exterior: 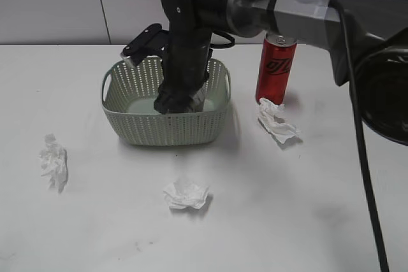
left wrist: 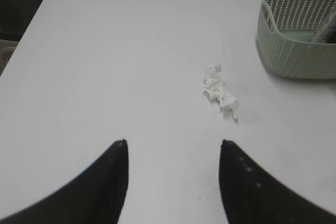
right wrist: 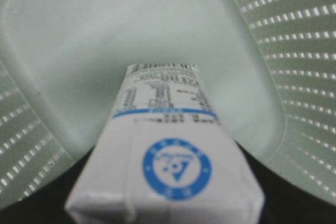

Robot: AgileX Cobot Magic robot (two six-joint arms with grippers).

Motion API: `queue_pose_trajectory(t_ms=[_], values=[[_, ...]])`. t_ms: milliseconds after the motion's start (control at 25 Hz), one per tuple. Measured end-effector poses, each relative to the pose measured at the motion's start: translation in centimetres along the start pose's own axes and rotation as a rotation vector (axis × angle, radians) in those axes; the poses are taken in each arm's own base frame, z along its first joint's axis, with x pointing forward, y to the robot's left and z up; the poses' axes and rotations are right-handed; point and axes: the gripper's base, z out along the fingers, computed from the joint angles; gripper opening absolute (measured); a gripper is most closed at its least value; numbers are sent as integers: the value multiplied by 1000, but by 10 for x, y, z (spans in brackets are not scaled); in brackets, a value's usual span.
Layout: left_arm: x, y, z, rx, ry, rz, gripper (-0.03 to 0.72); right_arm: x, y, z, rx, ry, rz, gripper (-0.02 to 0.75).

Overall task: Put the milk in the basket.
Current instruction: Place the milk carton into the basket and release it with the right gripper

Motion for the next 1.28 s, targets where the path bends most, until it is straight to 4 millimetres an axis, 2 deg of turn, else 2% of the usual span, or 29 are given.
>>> queue_pose_trajectory(t_ms=[160, 440, 680, 800, 1000, 1280], values=[[0, 0, 0, 0, 0, 0, 426, -3, -1, 0, 9, -30, 1, 370], [0, 0, 0, 0, 0, 0, 426, -5, -1, -1, 11, -45, 3, 555], [0, 0, 0, 0, 0, 0, 426, -5, -2, -7, 16, -44, 0, 592], [0, 0, 0, 0, 0, 0, 426, -8, -5, -30, 32, -68, 1, 595], [0, 0, 0, 0, 0, 0, 426, -13, -12, -94, 65, -155, 12, 596], [0, 0, 0, 0, 0, 0, 426, 6, -31, -179, 92, -223, 132, 594]])
